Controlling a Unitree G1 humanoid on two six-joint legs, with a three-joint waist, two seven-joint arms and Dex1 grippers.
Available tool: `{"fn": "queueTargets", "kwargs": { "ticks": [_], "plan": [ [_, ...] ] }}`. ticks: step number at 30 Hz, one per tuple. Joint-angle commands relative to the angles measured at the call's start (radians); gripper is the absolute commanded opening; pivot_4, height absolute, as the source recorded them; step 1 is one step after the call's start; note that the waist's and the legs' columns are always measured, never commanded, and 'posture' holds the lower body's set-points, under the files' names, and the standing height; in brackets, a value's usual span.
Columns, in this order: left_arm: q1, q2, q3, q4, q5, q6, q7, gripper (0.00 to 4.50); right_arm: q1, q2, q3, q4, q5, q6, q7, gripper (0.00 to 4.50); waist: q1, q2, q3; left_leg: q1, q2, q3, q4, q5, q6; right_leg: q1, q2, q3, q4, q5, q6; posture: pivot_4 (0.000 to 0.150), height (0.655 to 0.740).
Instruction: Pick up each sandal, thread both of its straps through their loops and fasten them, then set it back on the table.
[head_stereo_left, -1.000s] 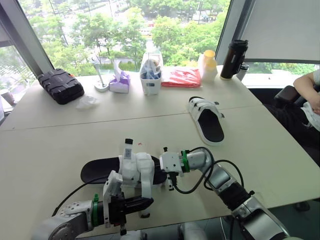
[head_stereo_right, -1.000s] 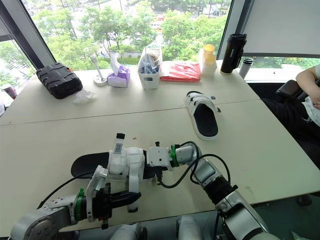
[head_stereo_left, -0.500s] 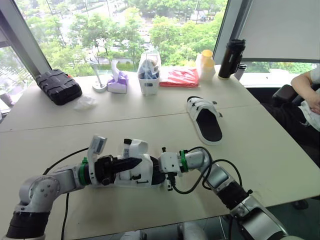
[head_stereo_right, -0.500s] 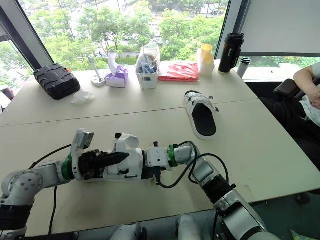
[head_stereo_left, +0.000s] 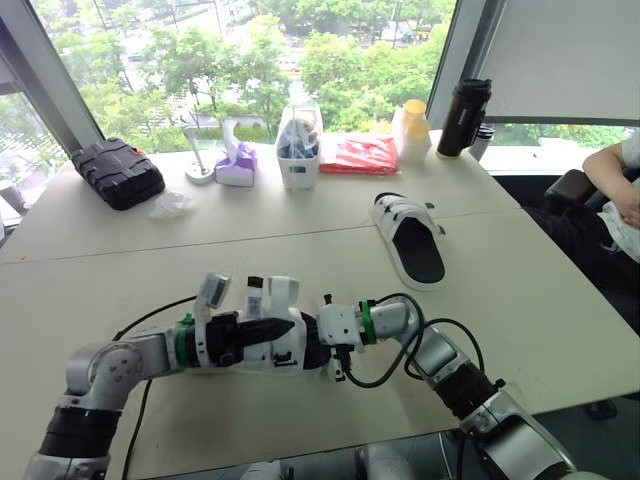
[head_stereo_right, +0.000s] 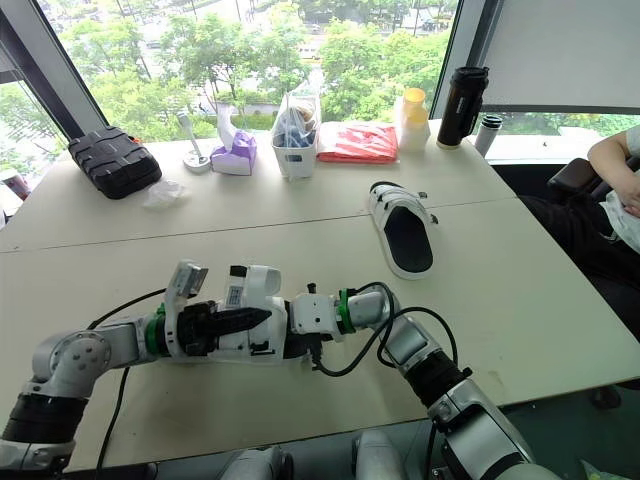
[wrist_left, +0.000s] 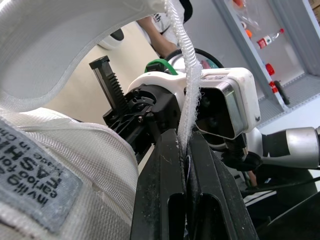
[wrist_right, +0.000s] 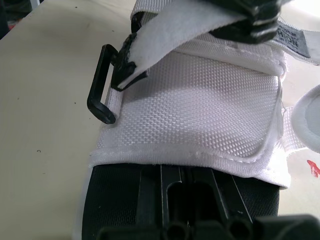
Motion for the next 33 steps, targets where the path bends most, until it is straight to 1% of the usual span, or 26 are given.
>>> {"fn": "queueTargets", "kwargs": {
  "ticks": [1, 8, 13, 19, 30, 33],
  "plan": [
    [0.007, -0.019, -0.021, -0.055, 0.015, -0.010, -0.003, 0.04, 0.021, -0.001, 0.040, 0.034, -0.042, 0.018, 0.006, 0.00, 0.000, 0.000, 0.000, 0.000, 0.000, 0.000, 0.000, 0.000, 0.000, 0.000, 0.000, 0.000, 0.000, 0.000, 0.000, 0.150, 0.7400],
    [0.029, -0.032, -0.051, -0.083, 0.080, -0.061, -0.018, 0.04, 0.020, 0.001, 0.042, 0.034, -0.042, 0.018, 0.007, 0.00, 0.001, 0.000, 0.000, 0.000, 0.000, 0.000, 0.000, 0.000, 0.000, 0.000, 0.000, 0.000, 0.000, 0.000, 0.000, 0.150, 0.7400],
    [0.032, -0.022, -0.073, -0.096, 0.096, -0.061, -0.041, 0.04, 0.022, -0.001, 0.040, 0.031, -0.042, 0.019, 0.007, 0.00, 0.000, 0.000, 0.000, 0.001, 0.000, 0.000, 0.000, 0.000, 0.000, 0.001, 0.000, 0.000, 0.000, 0.000, 0.000, 0.150, 0.7400],
    [0.015, -0.049, -0.026, -0.080, 0.029, -0.016, -0.031, 0.04, 0.025, -0.002, 0.042, 0.030, -0.046, 0.017, 0.005, 0.00, 0.000, 0.000, 0.000, 0.001, 0.000, 0.000, 0.000, 0.000, 0.000, 0.001, 0.000, 0.000, 0.000, 0.000, 0.000, 0.150, 0.7400],
    [0.017, -0.066, -0.013, -0.092, 0.017, 0.028, -0.032, 0.04, 0.024, -0.002, 0.044, 0.029, -0.050, 0.015, 0.004, 0.00, 0.000, 0.000, 0.000, 0.001, 0.000, 0.000, 0.000, 0.000, 0.000, 0.001, 0.000, 0.000, 0.000, 0.000, 0.000, 0.150, 0.7400],
    [0.024, -0.055, -0.030, -0.101, 0.044, 0.020, -0.052, 0.04, 0.023, -0.002, 0.043, 0.030, -0.050, 0.014, 0.004, 0.00, 0.000, 0.000, 0.000, 0.001, 0.000, 0.000, 0.000, 0.000, 0.000, 0.001, 0.000, 0.000, 0.000, 0.000, 0.000, 0.150, 0.7400]
  ]
}}
